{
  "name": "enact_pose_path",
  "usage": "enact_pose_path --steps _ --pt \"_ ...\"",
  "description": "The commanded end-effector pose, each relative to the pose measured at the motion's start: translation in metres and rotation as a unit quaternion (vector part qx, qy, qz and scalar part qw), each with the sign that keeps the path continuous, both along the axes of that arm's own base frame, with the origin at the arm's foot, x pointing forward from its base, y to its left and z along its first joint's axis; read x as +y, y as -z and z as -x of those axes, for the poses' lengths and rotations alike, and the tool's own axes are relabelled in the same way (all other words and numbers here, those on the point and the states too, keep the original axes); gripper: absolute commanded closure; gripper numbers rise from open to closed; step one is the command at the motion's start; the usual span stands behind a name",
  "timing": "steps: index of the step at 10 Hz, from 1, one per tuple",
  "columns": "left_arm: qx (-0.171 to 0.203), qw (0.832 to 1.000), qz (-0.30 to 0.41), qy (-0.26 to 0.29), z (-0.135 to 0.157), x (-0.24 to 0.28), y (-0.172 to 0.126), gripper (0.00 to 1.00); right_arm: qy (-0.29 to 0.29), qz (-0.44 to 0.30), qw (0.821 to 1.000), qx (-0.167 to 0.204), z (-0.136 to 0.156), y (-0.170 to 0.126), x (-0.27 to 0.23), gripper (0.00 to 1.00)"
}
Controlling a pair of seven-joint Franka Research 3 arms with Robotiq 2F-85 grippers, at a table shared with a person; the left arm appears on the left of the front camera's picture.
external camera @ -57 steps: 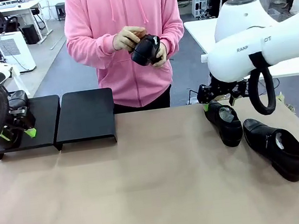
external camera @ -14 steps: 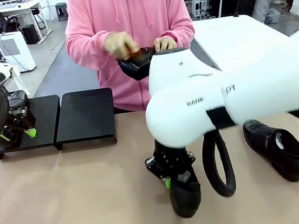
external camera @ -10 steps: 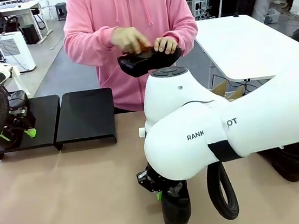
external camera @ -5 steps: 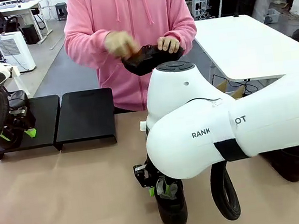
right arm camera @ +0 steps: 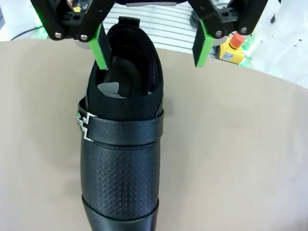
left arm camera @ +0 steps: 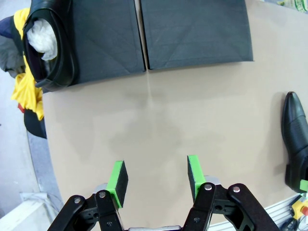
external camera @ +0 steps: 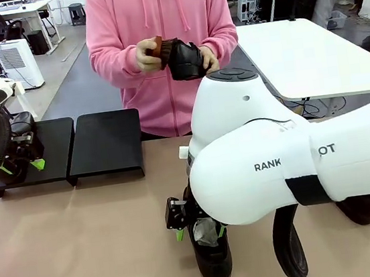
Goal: Organize the shoes by placing them on the stand.
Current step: Pick up one Shoe and place it in the middle of the table, then place the Shoe from the middle of the table onto the Shoes Stand.
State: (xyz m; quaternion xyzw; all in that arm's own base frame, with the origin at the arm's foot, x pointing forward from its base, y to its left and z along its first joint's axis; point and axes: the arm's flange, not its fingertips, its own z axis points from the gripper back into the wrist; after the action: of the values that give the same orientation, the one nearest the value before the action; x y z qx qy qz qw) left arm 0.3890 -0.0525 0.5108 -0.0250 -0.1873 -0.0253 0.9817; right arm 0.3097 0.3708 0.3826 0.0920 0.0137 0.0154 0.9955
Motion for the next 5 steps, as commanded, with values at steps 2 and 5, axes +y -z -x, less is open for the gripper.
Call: enact_pose_path --steps 2,5 --pt "0.0 1.0 0.007 0.007 0.0011 0.0028 -0.0008 0.34 -0.006 0.001 1.0 -0.001 -0.0037 0.0017 0.0047 0.0" --pt "0.0 1.0 0.007 0.007 0.0011 0.0028 -0.0008 0.34 -0.006 0.001 1.0 -0.001 -0.0037 0.0017 0.0047 0.0"
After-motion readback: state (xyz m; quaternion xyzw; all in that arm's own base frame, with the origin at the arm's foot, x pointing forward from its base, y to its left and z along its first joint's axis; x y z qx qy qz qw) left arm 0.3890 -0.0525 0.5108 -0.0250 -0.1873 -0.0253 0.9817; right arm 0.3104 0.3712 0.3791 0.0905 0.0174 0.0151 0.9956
